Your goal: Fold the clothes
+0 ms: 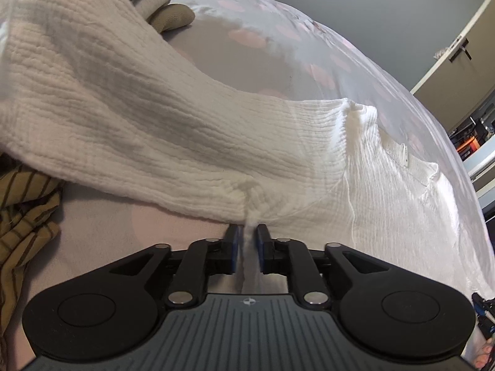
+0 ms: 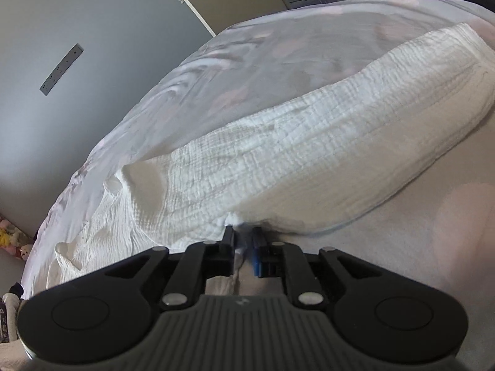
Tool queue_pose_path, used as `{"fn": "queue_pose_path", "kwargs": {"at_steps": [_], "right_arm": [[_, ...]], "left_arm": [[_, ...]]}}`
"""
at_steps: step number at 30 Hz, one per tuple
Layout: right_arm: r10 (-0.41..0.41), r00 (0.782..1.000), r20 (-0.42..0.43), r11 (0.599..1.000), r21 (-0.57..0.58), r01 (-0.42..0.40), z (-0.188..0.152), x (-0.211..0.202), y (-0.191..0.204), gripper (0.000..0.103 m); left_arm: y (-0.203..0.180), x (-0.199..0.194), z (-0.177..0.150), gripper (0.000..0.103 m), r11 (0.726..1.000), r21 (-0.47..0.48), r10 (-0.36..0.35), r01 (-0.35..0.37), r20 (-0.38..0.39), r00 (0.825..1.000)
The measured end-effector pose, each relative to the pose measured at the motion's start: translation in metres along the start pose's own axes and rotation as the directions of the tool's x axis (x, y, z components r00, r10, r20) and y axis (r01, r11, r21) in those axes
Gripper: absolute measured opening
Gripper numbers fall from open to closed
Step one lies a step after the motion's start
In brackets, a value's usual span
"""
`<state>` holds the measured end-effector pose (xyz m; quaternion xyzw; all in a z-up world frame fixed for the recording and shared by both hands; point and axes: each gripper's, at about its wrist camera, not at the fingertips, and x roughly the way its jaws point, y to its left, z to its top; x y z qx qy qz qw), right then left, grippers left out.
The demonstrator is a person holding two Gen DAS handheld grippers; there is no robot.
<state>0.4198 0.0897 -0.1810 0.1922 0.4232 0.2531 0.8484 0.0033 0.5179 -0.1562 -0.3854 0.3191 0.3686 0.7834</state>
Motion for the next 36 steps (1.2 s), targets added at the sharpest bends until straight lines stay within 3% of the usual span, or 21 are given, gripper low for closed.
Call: {"fn": "queue_pose_path", "kwargs": {"at_steps": [3,6,10,13,16,18,21,22,24,27,30,33,35,36], "right_arm": [[0.008,1.0,0.007,0.999,-0.038,-0.008,-0.008,-0.012,0.013,0.025],[0.021,1.0,0.013,0.993,-0.119,-0.019,-0.016,-0.023,0.03,0.028],[0.04,0.999,0.019,0.973,-0.226,-0.034,-0.027,-0.036,0.052,0.036],[0.046,0.999,0.006,0.962,-0.27,-0.043,-0.032,-0.034,0.059,0.038],[0.069,0.997,-0.021,0.962,-0.265,-0.072,-0.033,-0.029,0.06,0.038],[0.082,0.996,-0.031,0.958,-0.275,-0.088,-0.034,-0.027,0.062,0.039],[0.092,0.995,-0.044,0.952,-0.288,-0.101,-0.037,-0.025,0.063,0.039],[0.093,0.995,-0.047,0.953,-0.286,-0.102,-0.037,-0.024,0.063,0.039],[0.094,0.994,-0.055,0.954,-0.281,-0.106,-0.037,-0.022,0.062,0.039],[0.092,0.994,-0.064,0.955,-0.276,-0.106,-0.037,-0.018,0.062,0.04],[0.089,0.993,-0.072,0.952,-0.287,-0.106,-0.038,-0.014,0.064,0.04],[0.081,0.993,-0.082,0.947,-0.303,-0.102,-0.04,-0.009,0.066,0.04],[0.079,0.993,-0.086,0.945,-0.31,-0.102,-0.04,-0.007,0.067,0.04],[0.077,0.993,-0.086,0.944,-0.313,-0.101,-0.041,-0.006,0.068,0.04]], "left_arm": [[0.005,-0.018,0.001,0.031,0.999,-0.021,0.034,-0.033,0.024,0.999],[0.011,-0.045,0.003,0.037,0.995,-0.018,0.096,-0.095,0.099,0.99],[0.019,-0.082,0.012,0.038,0.985,0.001,0.168,-0.171,0.162,0.972],[0.018,-0.113,0.025,0.045,0.965,0.06,0.235,-0.254,0.223,0.946],[0.017,-0.134,0.048,0.054,0.923,0.119,0.324,-0.365,0.267,0.908],[0.021,-0.143,0.066,0.057,0.901,0.121,0.369,-0.416,0.288,0.884],[0.036,-0.148,0.095,0.072,0.879,0.083,0.429,-0.47,0.292,0.855],[0.044,-0.144,0.104,0.072,0.878,0.069,0.441,-0.473,0.268,0.857],[0.06,-0.134,0.117,0.071,0.892,0.029,0.438,-0.452,0.196,0.877],[0.073,-0.116,0.125,0.071,0.895,-0.003,0.443,-0.446,0.136,0.886],[0.078,-0.102,0.128,0.07,0.866,0.012,0.496,-0.5,0.105,0.862],[0.087,-0.096,0.132,0.064,0.872,-0.013,0.488,-0.488,0.078,0.869],[0.094,-0.093,0.134,0.045,0.885,-0.014,0.466,-0.466,0.069,0.882],[0.096,-0.091,0.134,0.028,0.892,-0.008,0.452,-0.453,0.066,0.889]]}}
